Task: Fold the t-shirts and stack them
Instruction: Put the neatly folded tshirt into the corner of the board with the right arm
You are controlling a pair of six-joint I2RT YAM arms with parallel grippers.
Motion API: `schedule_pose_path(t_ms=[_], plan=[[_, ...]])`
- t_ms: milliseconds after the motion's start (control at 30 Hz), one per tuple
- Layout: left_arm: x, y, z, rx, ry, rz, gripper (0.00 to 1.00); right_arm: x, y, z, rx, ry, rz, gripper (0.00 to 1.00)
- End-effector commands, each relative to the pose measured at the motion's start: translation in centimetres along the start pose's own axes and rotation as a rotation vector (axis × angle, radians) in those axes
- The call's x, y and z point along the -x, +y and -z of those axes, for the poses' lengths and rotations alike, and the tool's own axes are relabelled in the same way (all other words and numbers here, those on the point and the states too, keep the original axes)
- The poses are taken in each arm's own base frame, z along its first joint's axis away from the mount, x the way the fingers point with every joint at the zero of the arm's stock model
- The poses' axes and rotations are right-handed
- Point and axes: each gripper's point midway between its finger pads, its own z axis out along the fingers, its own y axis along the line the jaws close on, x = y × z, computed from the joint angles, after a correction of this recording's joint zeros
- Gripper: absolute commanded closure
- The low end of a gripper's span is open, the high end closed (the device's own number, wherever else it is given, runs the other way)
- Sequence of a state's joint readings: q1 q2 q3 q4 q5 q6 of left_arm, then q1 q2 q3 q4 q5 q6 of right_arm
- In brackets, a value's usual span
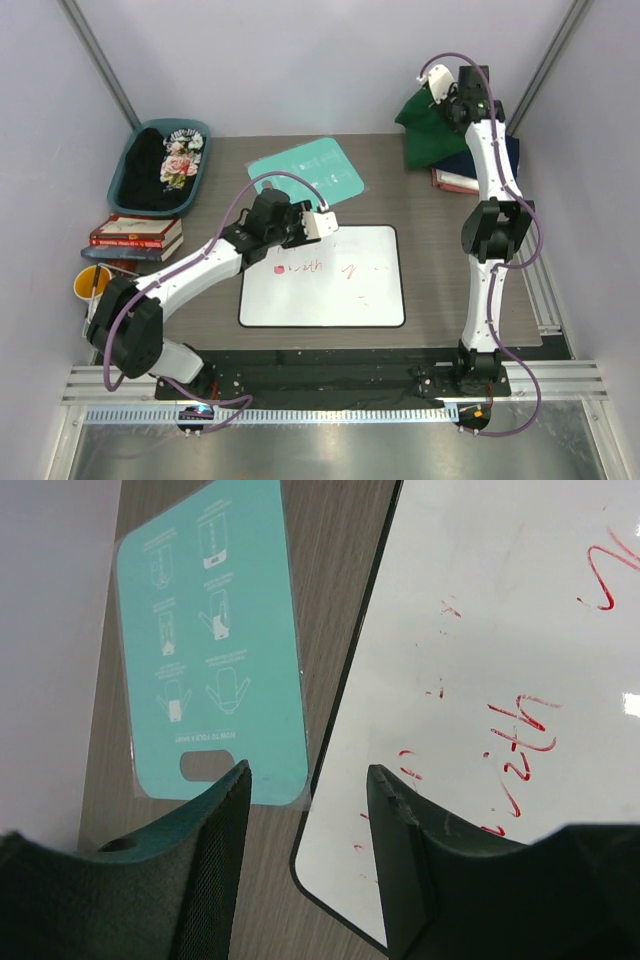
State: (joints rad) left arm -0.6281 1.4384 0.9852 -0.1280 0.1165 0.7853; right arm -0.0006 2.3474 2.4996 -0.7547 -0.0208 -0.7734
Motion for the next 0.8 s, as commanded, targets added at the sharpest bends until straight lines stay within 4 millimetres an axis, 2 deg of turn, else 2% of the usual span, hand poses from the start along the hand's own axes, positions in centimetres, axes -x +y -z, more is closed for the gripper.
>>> schedule_pose_path(t_ms=[0, 200, 300, 333, 467, 500, 567, 600, 633, 700, 767], plan=[[1.6, 0.7, -0.1, 0.000, -0.048, -0.011, 0.49, 4.7, -9.8, 7.7, -0.281, -0.156, -0.004, 0.99], [1.7, 0.5, -0.3, -0.013, -0.055, -0.008, 0.49, 2.4, -12.2, 8.7, -0.316, -0.140, -0.063, 0.99], [1.8, 0.4, -0.3, -0.019, -0.056, -0.012, 0.48, -0.4, -12.9, 8.0, -0.316, -0.086, -0.083, 0.99], [1.9, 0.6, -0.3, -0.015, -0.059, -0.014, 0.48, -2.3, -13.3, 7.5, -0.316, -0.048, -0.091, 0.99], [2.0, 0.7, -0.3, -0.016, -0.060, -0.014, 0.48, -7.6, -12.4, 4.4, -0.278, 0.068, -0.109, 0.99], [1.9, 0.6, -0.4, -0.019, -0.056, -0.013, 0.47, -8.6, -12.0, 3.7, -0.271, 0.097, -0.108, 0.87], [2.0, 0.6, -0.4, -0.022, -0.059, -0.016, 0.42, -12.2, -10.4, 1.3, -0.261, 0.199, -0.101, 0.46], [2.0, 0.5, -0.4, -0.025, -0.056, -0.015, 0.38, -13.7, -9.9, 0.5, -0.267, 0.245, -0.097, 0.17], [1.9, 0.4, -0.4, -0.028, -0.053, -0.015, 0.37, -15.9, -9.4, 0.1, -0.293, 0.329, -0.093, 0.10], [2.0, 0.5, -0.4, -0.027, -0.054, -0.018, 0.30, -17.4, -9.5, -0.4, -0.348, 0.379, -0.103, 0.00], [2.0, 0.5, -0.2, -0.025, -0.052, -0.013, 0.27, -17.1, -10.4, 0.3, -0.413, 0.392, -0.113, 0.00]])
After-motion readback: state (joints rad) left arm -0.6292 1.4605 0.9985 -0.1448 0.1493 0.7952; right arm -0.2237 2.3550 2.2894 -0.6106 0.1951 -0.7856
